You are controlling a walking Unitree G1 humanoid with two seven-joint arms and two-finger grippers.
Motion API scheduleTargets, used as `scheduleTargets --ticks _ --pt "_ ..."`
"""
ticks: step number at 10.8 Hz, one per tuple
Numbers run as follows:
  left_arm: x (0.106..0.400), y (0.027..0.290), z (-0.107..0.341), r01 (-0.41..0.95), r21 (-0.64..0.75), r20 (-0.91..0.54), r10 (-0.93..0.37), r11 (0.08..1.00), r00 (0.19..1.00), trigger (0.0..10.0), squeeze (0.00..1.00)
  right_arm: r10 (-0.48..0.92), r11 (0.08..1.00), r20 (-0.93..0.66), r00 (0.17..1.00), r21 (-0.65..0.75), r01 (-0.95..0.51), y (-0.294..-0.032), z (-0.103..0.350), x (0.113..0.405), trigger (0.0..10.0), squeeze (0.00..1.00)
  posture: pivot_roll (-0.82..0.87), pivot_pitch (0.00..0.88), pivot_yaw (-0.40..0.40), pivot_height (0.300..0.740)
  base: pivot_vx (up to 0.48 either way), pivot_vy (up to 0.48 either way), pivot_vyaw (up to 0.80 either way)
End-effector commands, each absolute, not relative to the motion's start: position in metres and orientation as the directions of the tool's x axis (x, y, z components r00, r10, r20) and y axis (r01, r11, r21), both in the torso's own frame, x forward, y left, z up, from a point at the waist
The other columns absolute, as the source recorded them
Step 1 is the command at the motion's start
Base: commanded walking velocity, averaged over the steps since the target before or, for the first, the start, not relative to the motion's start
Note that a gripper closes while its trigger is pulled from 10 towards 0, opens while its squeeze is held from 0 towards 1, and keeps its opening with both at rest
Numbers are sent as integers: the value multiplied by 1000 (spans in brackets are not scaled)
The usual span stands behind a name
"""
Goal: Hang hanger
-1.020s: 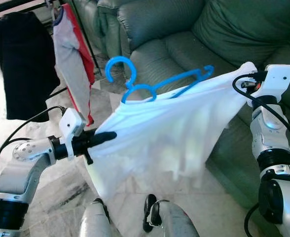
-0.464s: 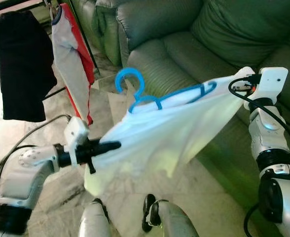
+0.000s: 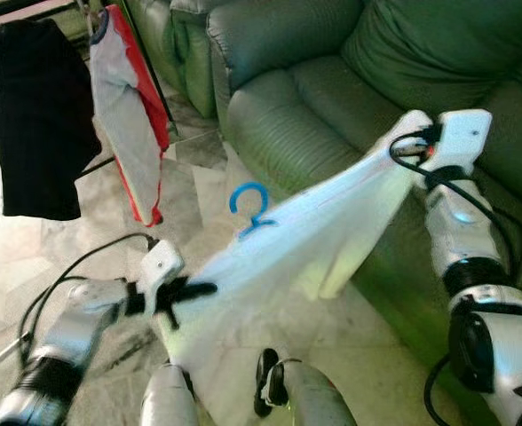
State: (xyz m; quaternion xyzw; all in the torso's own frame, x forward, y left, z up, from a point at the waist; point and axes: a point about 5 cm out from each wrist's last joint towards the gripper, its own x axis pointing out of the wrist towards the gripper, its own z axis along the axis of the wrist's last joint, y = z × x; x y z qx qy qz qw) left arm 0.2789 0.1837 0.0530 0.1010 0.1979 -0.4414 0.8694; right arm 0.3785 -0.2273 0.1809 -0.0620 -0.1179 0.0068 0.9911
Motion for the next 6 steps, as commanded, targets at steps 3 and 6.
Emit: scheduleTargets --ticks 3,6 --pt "308 194 53 517 94 -372 -452 851 811 0 0 244 968 249 937 -126 -218 -173 184 379 0 0 45 184 -128 740 0 0 0" --pt "331 182 67 276 -20 -229 -273 961 935 0 0 591 791 359 722 -83 -606 -96 189 350 0 0 45 175 -135 740 0 0 0"
